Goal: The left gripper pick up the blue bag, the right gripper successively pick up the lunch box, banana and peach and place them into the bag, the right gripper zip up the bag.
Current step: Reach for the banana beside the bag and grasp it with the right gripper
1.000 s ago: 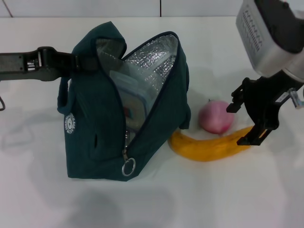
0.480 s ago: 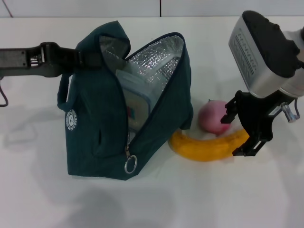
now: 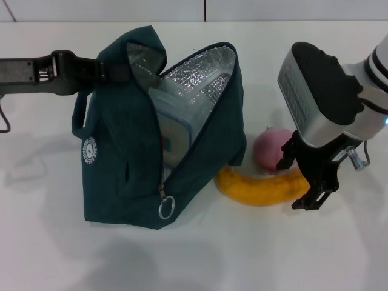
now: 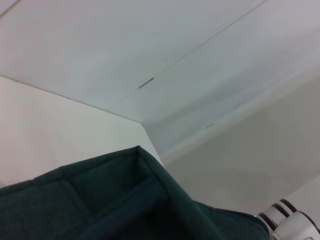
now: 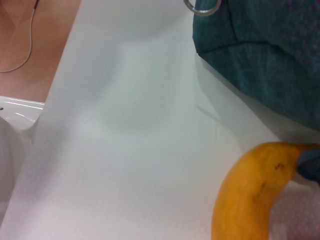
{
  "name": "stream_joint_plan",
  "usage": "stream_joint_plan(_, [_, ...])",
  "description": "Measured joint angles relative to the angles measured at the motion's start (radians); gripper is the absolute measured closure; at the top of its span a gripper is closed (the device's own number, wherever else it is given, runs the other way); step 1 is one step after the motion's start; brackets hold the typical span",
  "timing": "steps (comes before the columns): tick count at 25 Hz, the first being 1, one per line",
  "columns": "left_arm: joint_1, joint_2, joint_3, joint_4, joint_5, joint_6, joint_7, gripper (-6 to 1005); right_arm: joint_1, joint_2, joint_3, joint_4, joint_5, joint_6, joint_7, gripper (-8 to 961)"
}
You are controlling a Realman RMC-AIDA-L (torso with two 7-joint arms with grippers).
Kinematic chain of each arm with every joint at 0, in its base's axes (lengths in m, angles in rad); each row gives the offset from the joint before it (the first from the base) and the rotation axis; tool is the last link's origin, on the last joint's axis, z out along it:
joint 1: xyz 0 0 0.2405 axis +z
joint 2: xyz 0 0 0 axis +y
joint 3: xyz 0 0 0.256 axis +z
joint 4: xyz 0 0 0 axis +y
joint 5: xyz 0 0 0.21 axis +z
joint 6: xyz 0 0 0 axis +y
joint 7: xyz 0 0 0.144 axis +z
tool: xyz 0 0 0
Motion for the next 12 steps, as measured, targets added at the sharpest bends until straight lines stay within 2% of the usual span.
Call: stream_joint_plan(12, [-0.006, 0.002, 0.002, 0.001, 0.006, -0.001, 0.007, 954, 0.005, 0.002, -0.025, 0.058, 0.026, 0.041, 0.0, 169])
